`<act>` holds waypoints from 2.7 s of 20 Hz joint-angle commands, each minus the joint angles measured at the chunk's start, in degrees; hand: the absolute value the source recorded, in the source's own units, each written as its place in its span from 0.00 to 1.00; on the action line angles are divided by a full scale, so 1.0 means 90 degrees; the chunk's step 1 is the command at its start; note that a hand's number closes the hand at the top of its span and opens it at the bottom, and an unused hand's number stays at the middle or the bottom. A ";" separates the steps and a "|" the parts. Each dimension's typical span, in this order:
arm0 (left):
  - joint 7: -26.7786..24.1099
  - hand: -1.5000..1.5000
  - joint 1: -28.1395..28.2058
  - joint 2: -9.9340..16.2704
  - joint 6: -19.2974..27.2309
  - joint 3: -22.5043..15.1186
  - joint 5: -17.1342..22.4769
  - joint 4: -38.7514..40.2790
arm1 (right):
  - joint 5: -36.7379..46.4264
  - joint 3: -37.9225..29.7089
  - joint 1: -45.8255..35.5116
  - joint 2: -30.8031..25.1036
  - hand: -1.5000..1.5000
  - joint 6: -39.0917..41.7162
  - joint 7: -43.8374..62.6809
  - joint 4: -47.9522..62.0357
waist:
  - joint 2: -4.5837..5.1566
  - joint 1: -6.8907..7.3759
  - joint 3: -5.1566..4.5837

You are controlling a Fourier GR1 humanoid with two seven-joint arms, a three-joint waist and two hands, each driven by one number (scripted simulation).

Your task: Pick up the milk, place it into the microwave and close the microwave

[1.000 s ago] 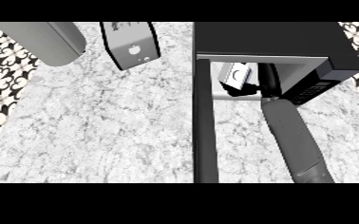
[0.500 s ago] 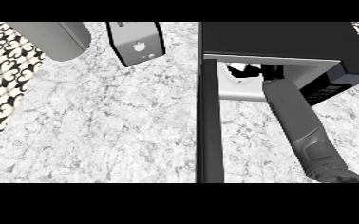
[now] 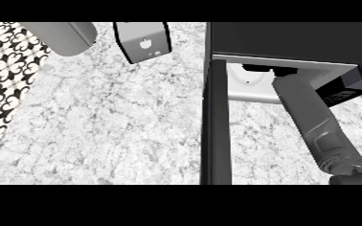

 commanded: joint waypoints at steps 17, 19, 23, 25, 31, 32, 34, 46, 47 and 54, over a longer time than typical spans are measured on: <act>-0.0193 0.00 -0.0374 0.0046 -0.0205 -0.0230 -0.0705 0.0350 | 0.0436 0.0047 -0.0275 -0.0473 0.00 -0.0552 0.0142 0.0855 | 0.0038 0.0194 -0.0011; -0.0134 0.00 -0.0503 0.0216 -0.0252 -0.0235 -0.0658 0.0434 | 0.0395 0.0017 -0.0308 -0.0306 0.00 -0.0503 -0.0023 0.0818 | 0.0044 0.0192 -0.0009; -0.0252 0.00 -0.0425 0.0099 -0.0561 -0.0511 -0.0714 0.0550 | 0.0248 -0.0118 -0.0316 -0.0274 0.00 -0.0023 -0.0198 0.0887 | 0.0042 0.0199 -0.0016; -0.0191 0.00 -0.0447 0.0150 -0.0532 -0.0485 -0.0641 0.0515 | 0.0072 -0.0271 -0.0404 -0.0305 0.00 0.0429 -0.0343 0.0829 | 0.0001 0.0143 -0.0013; -0.0174 0.00 -0.0472 0.0020 -0.0891 -0.1057 -0.0876 0.0541 | -0.0487 -0.0760 -0.0155 -0.0030 0.00 0.1256 -0.1001 0.0698 | -0.0079 -0.0086 -0.0018; -0.0145 0.00 -0.0471 -0.0163 -0.0806 -0.1230 -0.1057 0.0389 | -0.0461 -0.0734 -0.0194 -0.0024 0.00 0.1345 -0.0894 0.0779 | -0.0105 -0.0124 -0.0024; -0.0106 0.00 -0.0496 -0.0208 -0.0752 -0.1275 -0.0978 0.0371 | -0.0689 -0.0925 -0.0029 0.0036 0.00 0.1781 -0.1183 0.0736 | -0.0119 -0.0163 -0.0023; 0.0166 1.00 -0.0569 -0.0286 -0.0317 -0.2511 -0.1346 0.0150 | -0.1460 -0.1429 0.1101 0.0297 0.00 0.3802 -0.2070 0.0640 | -0.0259 -0.0505 -0.0038; -0.0312 1.00 -0.0276 -0.0287 -0.0124 -0.3042 -0.1792 0.0338 | -0.1410 -0.1327 0.1068 0.0296 0.00 0.4009 -0.1926 0.0595 | -0.0296 -0.0551 -0.0048; 0.0518 1.00 -0.0648 -0.0287 0.0209 -0.3465 -0.1743 0.0178 | -0.1671 -0.1259 0.1848 0.0745 0.00 0.4471 -0.2136 0.0077 | -0.0342 -0.0676 -0.0053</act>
